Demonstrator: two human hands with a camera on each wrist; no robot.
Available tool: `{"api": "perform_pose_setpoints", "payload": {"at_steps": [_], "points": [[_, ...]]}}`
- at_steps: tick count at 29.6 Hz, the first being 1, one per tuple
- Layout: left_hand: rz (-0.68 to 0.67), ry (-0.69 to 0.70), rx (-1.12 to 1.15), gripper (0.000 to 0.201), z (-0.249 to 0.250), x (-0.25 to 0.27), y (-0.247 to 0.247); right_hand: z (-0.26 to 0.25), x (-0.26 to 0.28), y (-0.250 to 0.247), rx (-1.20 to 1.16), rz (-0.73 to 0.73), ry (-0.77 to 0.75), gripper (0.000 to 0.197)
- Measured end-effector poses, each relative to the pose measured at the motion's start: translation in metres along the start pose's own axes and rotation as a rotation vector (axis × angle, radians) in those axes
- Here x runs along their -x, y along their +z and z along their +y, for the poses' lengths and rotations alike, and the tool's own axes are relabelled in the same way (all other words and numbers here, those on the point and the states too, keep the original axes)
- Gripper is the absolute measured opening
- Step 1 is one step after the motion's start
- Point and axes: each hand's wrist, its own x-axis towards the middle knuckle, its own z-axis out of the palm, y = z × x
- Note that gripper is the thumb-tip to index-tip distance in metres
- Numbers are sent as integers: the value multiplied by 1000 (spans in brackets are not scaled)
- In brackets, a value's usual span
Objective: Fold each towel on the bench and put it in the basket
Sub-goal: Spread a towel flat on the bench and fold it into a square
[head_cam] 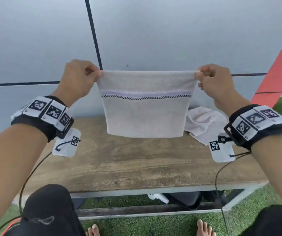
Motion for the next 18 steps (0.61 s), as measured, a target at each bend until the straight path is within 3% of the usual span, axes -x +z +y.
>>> {"api": "perform_pose_setpoints", "payload": {"at_steps": [5,8,11,13,15,18], "points": [[-56,-8,42,7,-17,47,-5,15,40,-11,12,-105,-46,7],[-299,-65,19,13,-44,91,2,44,78,-15,69,-361,38,9],[-612,-79,-174,16,-75,128,10,72,115,-20,171,-688,143,12],[-821,-131,-119,9,-83,148,15,87,133,-22,231,-870,191,15],[-943,-161,-67,7,-90,162,22,94,145,-21,250,-985,239,13],[-973,-176,5,6,-99,172,31,98,152,-15,248,-982,296,10]]}}
